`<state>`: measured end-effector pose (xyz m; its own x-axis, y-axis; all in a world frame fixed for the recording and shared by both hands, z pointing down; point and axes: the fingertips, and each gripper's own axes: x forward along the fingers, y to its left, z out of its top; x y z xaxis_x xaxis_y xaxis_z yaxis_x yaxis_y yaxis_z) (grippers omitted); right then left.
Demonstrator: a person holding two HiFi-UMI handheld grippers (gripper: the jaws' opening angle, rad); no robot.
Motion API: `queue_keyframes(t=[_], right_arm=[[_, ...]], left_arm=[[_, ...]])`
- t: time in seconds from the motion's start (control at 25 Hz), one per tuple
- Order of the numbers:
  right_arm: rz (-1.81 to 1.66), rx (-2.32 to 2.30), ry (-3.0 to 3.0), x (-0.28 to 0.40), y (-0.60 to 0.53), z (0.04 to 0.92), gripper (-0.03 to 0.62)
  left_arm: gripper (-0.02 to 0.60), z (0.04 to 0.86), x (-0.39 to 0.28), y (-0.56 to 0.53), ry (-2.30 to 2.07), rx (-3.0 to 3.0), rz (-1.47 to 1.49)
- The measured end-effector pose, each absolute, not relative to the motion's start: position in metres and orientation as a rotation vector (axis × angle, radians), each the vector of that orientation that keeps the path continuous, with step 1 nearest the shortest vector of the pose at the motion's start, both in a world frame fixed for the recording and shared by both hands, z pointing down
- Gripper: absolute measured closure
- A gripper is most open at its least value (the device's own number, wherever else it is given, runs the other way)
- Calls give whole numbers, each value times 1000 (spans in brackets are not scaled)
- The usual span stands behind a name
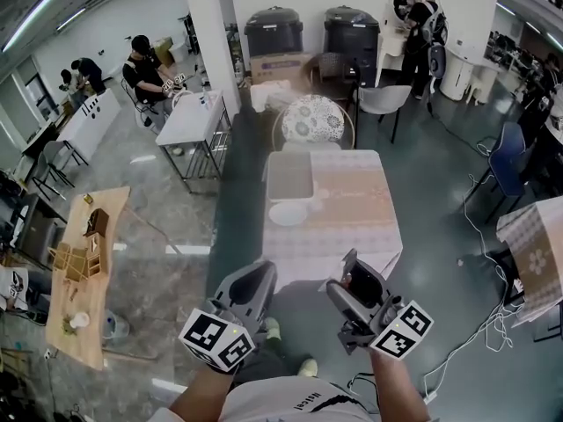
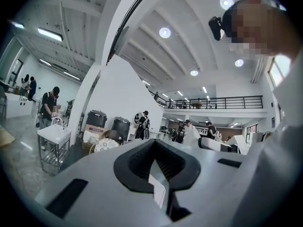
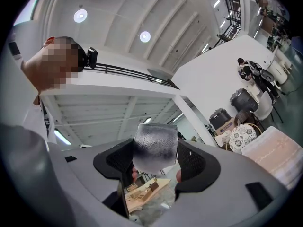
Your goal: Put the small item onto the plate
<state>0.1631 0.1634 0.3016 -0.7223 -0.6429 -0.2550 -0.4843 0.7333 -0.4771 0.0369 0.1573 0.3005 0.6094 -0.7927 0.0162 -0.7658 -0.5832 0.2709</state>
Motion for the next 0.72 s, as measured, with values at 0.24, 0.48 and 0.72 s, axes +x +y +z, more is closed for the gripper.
queue_keyframes(t=[0.24, 0.48, 0.72], right_arm=[[-561, -887, 2545, 146, 124, 315, 293], [-579, -940, 2549, 124, 61, 330, 293], [-616, -1011, 2554, 89, -4, 349, 293]], left_arm=[[575, 311, 26, 116, -1276, 2594, -179], [575, 321, 7, 51, -1218, 2617, -222], [575, 344, -15, -22, -1190, 2655, -161]])
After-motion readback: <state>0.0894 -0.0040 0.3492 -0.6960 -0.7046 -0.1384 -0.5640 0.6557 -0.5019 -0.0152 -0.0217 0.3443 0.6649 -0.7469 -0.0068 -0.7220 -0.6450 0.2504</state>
